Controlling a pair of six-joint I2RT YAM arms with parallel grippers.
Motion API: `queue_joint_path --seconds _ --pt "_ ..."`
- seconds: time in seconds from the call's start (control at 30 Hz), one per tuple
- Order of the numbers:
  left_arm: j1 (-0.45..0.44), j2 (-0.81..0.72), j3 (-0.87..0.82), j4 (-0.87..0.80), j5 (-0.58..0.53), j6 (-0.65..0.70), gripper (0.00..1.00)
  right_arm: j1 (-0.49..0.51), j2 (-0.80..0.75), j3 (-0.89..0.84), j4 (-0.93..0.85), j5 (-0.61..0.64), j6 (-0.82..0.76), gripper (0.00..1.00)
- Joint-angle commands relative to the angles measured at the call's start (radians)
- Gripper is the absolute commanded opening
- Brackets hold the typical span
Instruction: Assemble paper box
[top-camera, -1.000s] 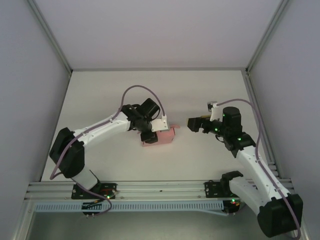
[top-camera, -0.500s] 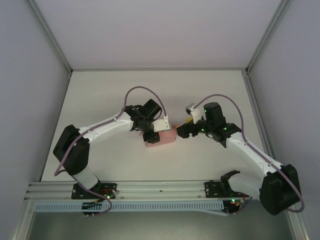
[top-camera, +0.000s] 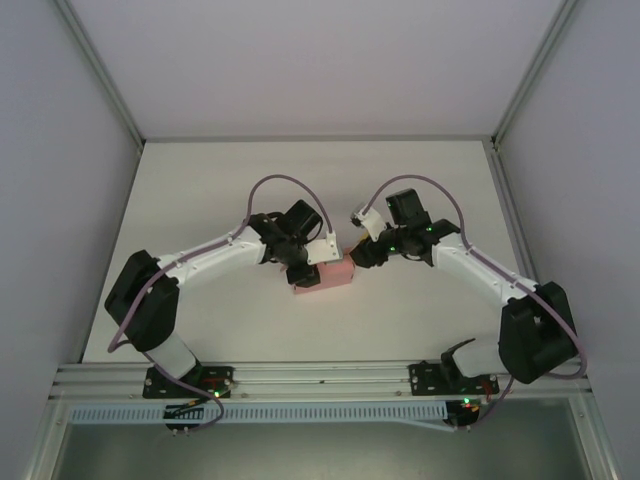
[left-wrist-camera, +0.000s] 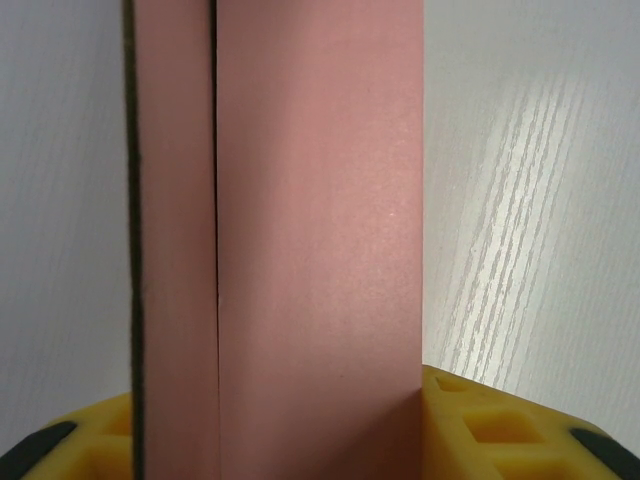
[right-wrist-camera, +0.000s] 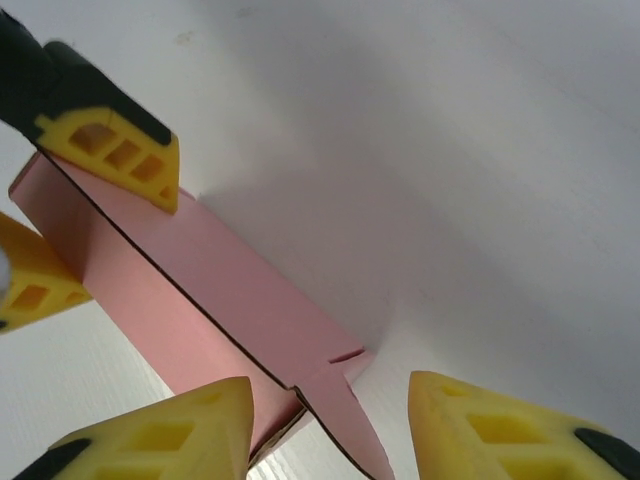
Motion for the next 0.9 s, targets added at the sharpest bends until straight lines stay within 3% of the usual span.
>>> queue_joint_path --seconds 0.0,0.17,0.37,0.6,0.87 --pt "0.005 -0.008 -0.021 -0.023 -0.003 -0.011 0.42 0.004 -0.002 -0.002 -0.021 -0.019 -0.002 0.36" --pt "0.005 -0.013 -0.02 -0.017 -0.016 -0.022 0.42 0.007 -0.021 -0.011 -0.029 -0.033 0.043 0.15" --pt "0.005 -0.03 -0.03 0.022 -0.024 -0.043 0.42 0.013 -0.026 -0.023 -0.019 -0.03 0.157 0.01" --pt "0.005 -0.011 -0.023 0.032 -0.053 -0.061 0.41 0.013 -0.03 -0.003 0.049 -0.084 0.537 0.0" --pt "0.005 -0.01 -0.029 0.033 -0.074 -0.05 0.41 0.021 -0.043 0.018 -0.005 -0.104 0.715 0.0"
